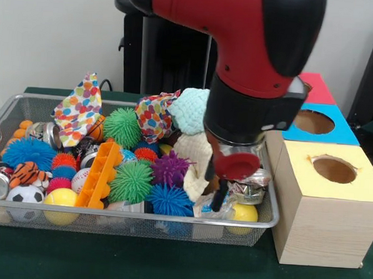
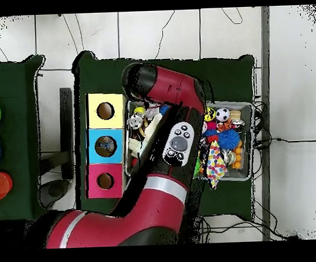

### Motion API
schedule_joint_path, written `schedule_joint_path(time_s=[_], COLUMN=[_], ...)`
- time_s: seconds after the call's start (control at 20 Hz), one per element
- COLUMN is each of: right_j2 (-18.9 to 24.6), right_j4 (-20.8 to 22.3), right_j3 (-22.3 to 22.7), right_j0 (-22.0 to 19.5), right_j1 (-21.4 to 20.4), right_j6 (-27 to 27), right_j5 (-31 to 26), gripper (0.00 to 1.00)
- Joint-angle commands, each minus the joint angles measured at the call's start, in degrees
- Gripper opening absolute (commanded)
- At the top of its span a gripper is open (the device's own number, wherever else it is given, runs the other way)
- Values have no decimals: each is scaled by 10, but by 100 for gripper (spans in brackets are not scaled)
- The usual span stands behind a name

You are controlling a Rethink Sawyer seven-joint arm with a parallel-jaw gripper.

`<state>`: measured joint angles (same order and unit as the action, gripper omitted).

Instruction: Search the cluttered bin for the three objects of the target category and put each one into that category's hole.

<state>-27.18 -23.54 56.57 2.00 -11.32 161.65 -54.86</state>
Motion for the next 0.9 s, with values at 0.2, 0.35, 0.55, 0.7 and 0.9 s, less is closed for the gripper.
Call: schedule_joint_path(time_s=[0.2,0.35,0.55,0.7,0.9], right_j2=[58,66,73,72,77], right_j4=[46,49,50,51,48], right_j3=[126,125,124,120,109], right_j0=[-21,-19,-14,-8,-3], right_j1=[-38,-27,-17,-12,3], right_j6=[-33,-18,-1,10,18], right_j5=[30,53,69,70,87], gripper=[100,100,100,100,100])
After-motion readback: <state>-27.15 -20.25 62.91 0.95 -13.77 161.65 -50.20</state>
